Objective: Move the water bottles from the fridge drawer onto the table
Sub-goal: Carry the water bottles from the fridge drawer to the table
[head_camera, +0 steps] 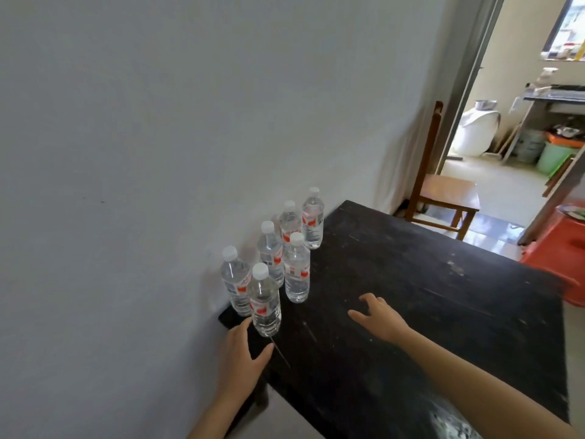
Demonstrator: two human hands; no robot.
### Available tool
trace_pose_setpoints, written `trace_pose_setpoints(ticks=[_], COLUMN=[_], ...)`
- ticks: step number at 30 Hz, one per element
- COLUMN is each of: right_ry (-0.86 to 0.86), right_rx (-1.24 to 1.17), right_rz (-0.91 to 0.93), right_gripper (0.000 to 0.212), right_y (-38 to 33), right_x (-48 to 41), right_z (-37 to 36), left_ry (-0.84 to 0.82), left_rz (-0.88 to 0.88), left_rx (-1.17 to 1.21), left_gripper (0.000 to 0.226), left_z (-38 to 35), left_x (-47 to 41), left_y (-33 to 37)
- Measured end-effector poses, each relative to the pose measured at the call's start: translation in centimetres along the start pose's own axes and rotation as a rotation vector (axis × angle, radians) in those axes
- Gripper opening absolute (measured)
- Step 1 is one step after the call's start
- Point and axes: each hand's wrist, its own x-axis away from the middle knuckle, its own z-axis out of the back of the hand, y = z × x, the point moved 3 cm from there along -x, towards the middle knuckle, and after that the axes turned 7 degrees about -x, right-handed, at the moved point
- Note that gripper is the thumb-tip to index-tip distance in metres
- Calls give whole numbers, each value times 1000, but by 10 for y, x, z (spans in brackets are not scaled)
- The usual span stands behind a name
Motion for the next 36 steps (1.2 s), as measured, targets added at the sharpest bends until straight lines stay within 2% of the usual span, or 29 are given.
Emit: trace_pose_setpoints(ticks=[7, 14, 19, 24, 32, 36], right_ry=[124, 372, 519, 547, 746, 860], right_rx=[-47, -232, -392, -415, -449, -428], right_rz=[-96, -296, -476, -539, -667, -705], right_gripper=[59, 58, 56, 51, 51, 49], right_y=[29, 60, 48, 20, 22, 36], right_x=[54, 144, 228, 311, 434, 511], right_z=[20, 10, -50, -105, -113, -112], left_ry=[-59, -205, -341, -456, -591, -639], left_rz=[-133, -312, -445, -506, -683, -853], left_rx=[21, 24, 69, 104, 100, 116], left_gripper=[59, 55, 54, 52, 48, 48], left_z=[-1, 1, 20, 28, 24, 19], left_x=[-8, 5, 42, 85, 161, 218], left_y=[23, 39, 29, 23, 54, 95])
